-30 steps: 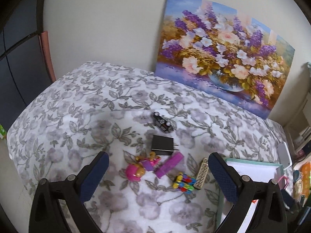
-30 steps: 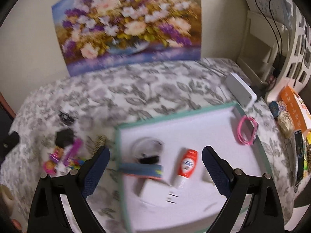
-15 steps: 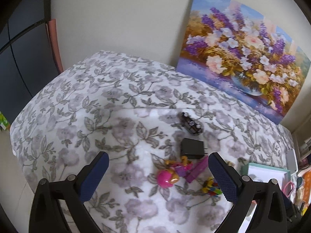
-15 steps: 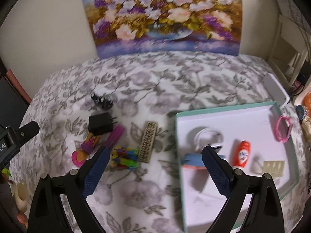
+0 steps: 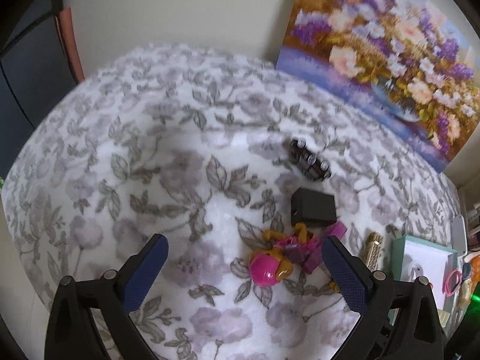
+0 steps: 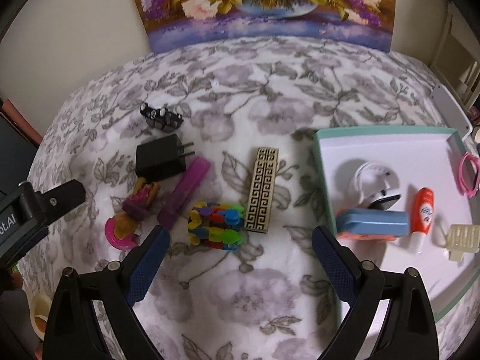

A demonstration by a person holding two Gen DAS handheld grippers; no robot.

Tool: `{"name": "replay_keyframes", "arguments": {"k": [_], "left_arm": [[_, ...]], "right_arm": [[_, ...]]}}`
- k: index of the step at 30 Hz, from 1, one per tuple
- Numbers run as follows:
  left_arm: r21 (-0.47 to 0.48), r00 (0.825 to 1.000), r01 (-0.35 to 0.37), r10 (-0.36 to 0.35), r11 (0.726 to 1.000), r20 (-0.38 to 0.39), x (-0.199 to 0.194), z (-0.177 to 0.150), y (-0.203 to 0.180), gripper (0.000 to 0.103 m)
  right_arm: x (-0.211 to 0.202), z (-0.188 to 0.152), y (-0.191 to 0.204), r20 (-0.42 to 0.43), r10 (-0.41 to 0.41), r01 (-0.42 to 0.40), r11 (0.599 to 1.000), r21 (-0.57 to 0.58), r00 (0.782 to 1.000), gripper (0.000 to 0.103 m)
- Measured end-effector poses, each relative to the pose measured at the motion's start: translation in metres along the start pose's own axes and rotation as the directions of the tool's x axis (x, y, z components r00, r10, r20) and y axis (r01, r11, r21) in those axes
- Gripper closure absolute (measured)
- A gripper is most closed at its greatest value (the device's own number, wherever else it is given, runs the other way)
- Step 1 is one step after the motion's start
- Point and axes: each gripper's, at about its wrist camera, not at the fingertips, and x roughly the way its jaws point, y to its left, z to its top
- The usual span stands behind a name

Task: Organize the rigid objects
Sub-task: 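Grasp the rainbow block toy with the right tool while the left tool grasps the pink doll figure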

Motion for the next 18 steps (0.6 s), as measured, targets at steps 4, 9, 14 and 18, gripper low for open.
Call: {"name": "replay_keyframes", "arguments": {"k": [4,9,14,18], "left_arm": [[-0.009,0.999,0.008,-0.009,1.0,-0.054,0.017,-0.002,0.002,0.0],[0.002,0.997,0.005,-0.005,1.0,-0.08,0.028,-0.003,0.0,0.0],[0.046,0.995,0.019,-0.014,0.999,-0.097,0.037,-0.005,-0.013,0.0],[0.046,0.991,0.044,-0.038,0.998,-0.126,0.046,-0.007,-0.018,0.0]], "right_arm": [[0.009,-0.001,0.002,-0.019,0.002,-0.002,1.0,0.005,1.0,0.007],[0.016,-0.002,0.004,-0.026,-0.001,0.001,1.0,0.007,1.0,0.008],[0.019,-0.001,0.007,-0.029,-0.004,0.004,1.0,0.001,1.0,0.024],[0.024,-0.001,0.011,-0.039,-0.009,0.009,1.0,-0.019,0.999,0.036]]}}
